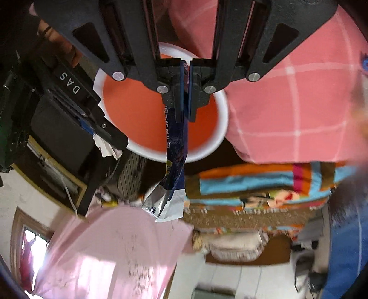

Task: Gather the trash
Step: 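Carry both items over the orange bucket and open both tools to drop them, then move both tools back over the bedspread toward the remaining trash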

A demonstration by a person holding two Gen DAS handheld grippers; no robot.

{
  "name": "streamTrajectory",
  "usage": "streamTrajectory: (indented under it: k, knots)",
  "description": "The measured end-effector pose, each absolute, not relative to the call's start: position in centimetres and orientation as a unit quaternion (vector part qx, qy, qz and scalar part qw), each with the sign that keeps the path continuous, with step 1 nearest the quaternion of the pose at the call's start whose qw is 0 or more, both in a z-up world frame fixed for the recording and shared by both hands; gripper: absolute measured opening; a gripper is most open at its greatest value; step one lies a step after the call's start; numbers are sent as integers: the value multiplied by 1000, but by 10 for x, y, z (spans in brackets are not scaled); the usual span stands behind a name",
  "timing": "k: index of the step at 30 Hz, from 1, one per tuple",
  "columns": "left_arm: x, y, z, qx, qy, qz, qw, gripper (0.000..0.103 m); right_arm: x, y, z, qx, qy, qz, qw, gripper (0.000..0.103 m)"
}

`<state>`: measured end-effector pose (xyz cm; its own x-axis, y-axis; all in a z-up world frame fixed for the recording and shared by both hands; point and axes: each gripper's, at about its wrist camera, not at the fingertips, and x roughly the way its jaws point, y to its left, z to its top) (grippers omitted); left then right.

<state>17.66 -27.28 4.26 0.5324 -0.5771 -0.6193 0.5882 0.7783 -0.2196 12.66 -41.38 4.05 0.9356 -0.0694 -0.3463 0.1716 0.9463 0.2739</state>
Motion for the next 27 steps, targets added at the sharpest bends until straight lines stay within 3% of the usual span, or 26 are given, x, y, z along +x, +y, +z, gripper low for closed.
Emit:
streamTrajectory:
  k: [10, 12, 18, 25, 27]
  knots:
    - [186, -291, 24, -9, 412, -322, 852, 11, 121, -433, 32, 189, 200, -83, 958, 37]
    - [189, -291, 22, -14, 415, -320, 852, 18, 121, -436, 31, 194, 203, -87, 956, 43]
    - [189, -280, 23, -28, 399, -311, 862, 29, 120, -441, 31, 201, 206, -93, 953, 46]
    - [182, -249, 37, -34, 335, -285, 897, 46, 117, -433, 41, 189, 181, -88, 961, 47]
    - [178, -237, 44, -37, 308, -271, 911, 55, 115, -427, 46, 181, 167, -86, 965, 53]
